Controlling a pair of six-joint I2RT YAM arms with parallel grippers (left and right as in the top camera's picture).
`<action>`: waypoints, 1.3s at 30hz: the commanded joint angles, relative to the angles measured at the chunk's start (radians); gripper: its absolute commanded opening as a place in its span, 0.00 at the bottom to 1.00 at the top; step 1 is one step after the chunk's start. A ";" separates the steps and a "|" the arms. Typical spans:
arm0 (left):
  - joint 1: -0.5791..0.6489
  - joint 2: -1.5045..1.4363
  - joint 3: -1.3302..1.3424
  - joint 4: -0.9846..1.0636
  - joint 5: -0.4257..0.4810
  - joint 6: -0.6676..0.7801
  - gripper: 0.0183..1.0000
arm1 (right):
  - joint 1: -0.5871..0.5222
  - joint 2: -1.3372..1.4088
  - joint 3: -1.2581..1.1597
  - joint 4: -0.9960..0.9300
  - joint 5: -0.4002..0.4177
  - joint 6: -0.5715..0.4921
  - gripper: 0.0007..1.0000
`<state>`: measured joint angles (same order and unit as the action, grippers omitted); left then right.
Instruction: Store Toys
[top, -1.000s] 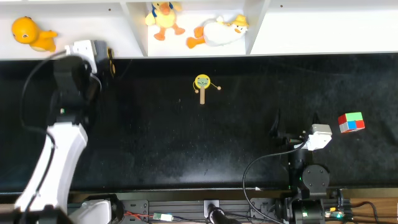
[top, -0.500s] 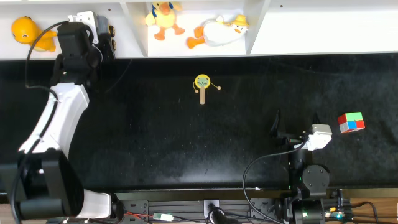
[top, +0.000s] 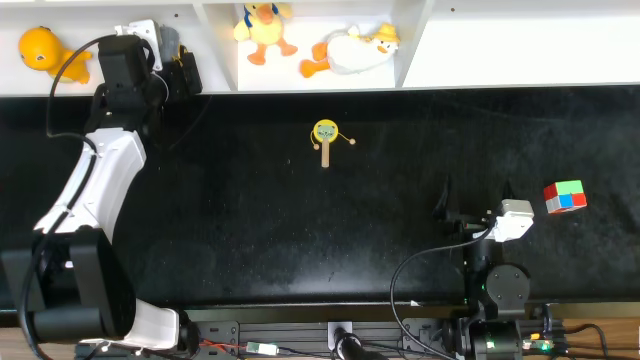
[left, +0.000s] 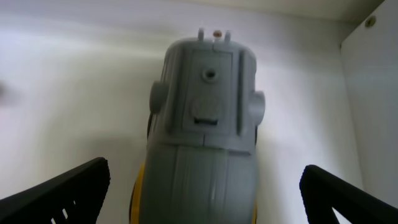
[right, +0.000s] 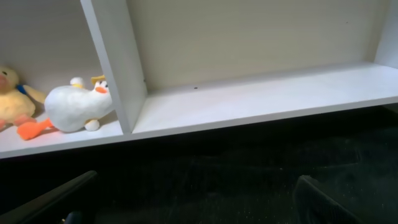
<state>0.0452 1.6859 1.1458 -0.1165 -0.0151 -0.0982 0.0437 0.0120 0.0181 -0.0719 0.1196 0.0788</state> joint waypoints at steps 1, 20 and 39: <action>-0.007 -0.074 0.021 -0.091 -0.007 0.000 1.00 | -0.004 -0.008 -0.014 0.005 0.001 0.008 1.00; -0.013 -0.893 -0.469 -0.390 -0.175 -0.023 1.00 | -0.004 -0.008 -0.014 0.005 0.001 0.008 1.00; -0.162 -1.643 -1.114 0.070 -0.224 -0.022 1.00 | -0.004 -0.008 -0.014 0.005 0.001 0.008 1.00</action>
<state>-0.1116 0.0925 0.0689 -0.0521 -0.2329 -0.1062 0.0437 0.0120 0.0181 -0.0719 0.1192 0.0792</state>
